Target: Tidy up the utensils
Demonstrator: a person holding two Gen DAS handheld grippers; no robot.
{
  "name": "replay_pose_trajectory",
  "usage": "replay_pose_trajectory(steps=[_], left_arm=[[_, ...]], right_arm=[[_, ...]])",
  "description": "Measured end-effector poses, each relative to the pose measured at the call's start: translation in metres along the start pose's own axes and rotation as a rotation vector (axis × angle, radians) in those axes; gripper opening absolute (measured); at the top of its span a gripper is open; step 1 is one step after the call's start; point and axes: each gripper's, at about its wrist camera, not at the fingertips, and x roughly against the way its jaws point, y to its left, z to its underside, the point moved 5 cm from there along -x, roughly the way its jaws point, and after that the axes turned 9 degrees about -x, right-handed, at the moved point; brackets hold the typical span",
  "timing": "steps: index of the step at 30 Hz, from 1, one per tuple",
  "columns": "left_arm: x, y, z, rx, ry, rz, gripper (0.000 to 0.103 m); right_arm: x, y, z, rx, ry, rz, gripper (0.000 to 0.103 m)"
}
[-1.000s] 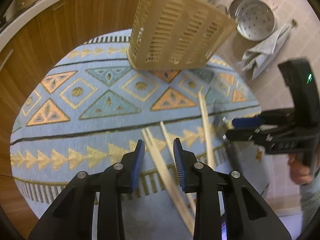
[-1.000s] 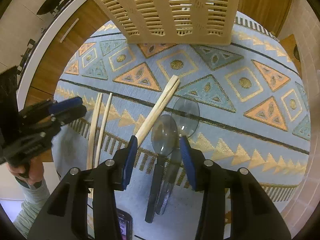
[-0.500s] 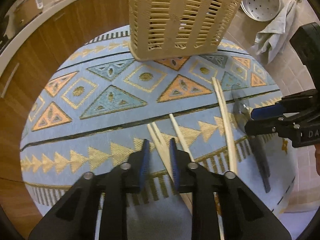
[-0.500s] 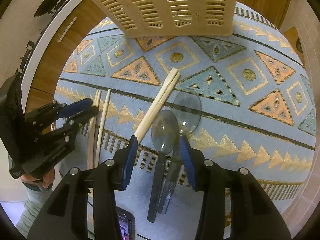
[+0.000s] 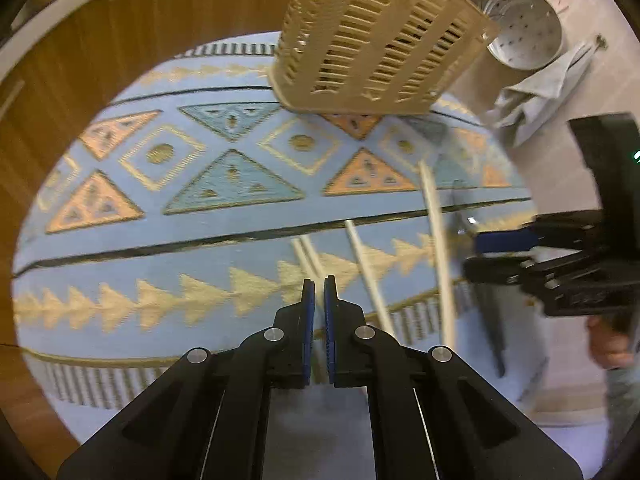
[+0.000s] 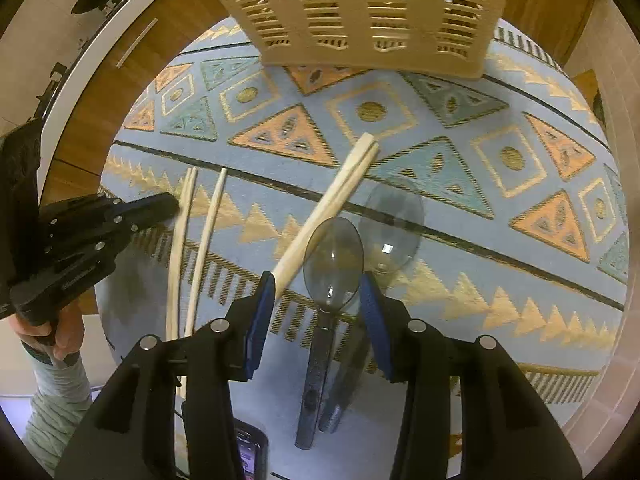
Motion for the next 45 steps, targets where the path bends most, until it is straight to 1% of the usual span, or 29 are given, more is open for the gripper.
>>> replay_pose_trajectory(steps=[2,3,6,10,13,14,16,17,24,26,29,31,32,35,37,39,41,44,45], left_arm=[[0.001,0.000,0.000,-0.001,-0.006,-0.010,0.004],[0.001,-0.001,0.001,-0.004,-0.005,-0.013,0.004],[-0.001,0.000,0.001,-0.011,0.008,-0.028,0.004],[-0.005,-0.005,-0.002,-0.023,0.035,-0.043,0.009],[-0.010,-0.008,-0.008,-0.034,0.067,-0.059,0.013],[-0.011,-0.010,-0.010,-0.045,0.079,-0.074,0.014],[-0.014,-0.017,-0.013,-0.082,0.108,-0.099,0.020],[-0.015,-0.020,-0.013,-0.098,0.121,-0.113,0.020],[-0.021,-0.023,-0.018,-0.147,0.174,-0.172,0.021],[-0.026,-0.029,-0.022,-0.166,0.193,-0.192,0.023],[-0.031,-0.035,-0.024,-0.196,0.212,-0.221,0.023],[-0.032,-0.037,-0.025,-0.213,0.207,-0.265,0.017],[-0.032,-0.039,-0.025,-0.218,0.197,-0.277,0.016],[-0.033,-0.044,-0.026,-0.203,0.154,-0.292,0.012],[-0.028,-0.042,-0.026,-0.178,0.110,-0.268,0.010],[-0.017,-0.039,-0.028,-0.152,0.042,-0.246,0.009],[0.002,-0.037,-0.032,-0.121,-0.050,-0.210,0.009],[0.027,-0.041,-0.039,-0.098,-0.169,-0.176,0.009],[0.040,-0.043,-0.043,-0.095,-0.224,-0.166,0.009]], right_arm=[[-0.004,0.001,0.000,0.003,0.003,0.014,0.041],[-0.006,0.001,0.000,0.007,0.003,0.026,0.039],[-0.008,0.004,-0.001,0.032,-0.015,0.063,0.037],[-0.011,0.009,0.002,0.075,-0.022,0.117,0.037],[-0.012,0.008,-0.001,0.081,-0.014,0.127,0.037],[-0.012,0.009,-0.001,0.081,-0.010,0.129,0.037],[-0.013,0.008,-0.001,0.091,-0.001,0.130,0.037],[-0.013,0.007,-0.001,0.095,0.001,0.135,0.037],[-0.010,-0.003,0.000,0.106,0.009,0.119,0.037],[-0.010,-0.006,0.000,0.120,0.019,0.144,0.037],[-0.016,0.007,-0.003,0.147,0.026,0.194,0.037],[-0.016,0.010,-0.003,0.156,0.019,0.220,0.035],[-0.017,0.013,-0.004,0.161,0.017,0.222,0.029],[-0.016,0.014,-0.005,0.162,0.002,0.207,0.029],[-0.008,0.013,-0.006,0.168,-0.034,0.193,0.028],[0.005,0.011,-0.003,0.174,-0.077,0.157,0.028],[0.023,0.014,-0.002,0.181,-0.134,0.119,0.028],[0.056,0.019,0.001,0.206,-0.248,0.069,0.028],[0.065,0.022,0.002,0.211,-0.278,0.056,0.028]])
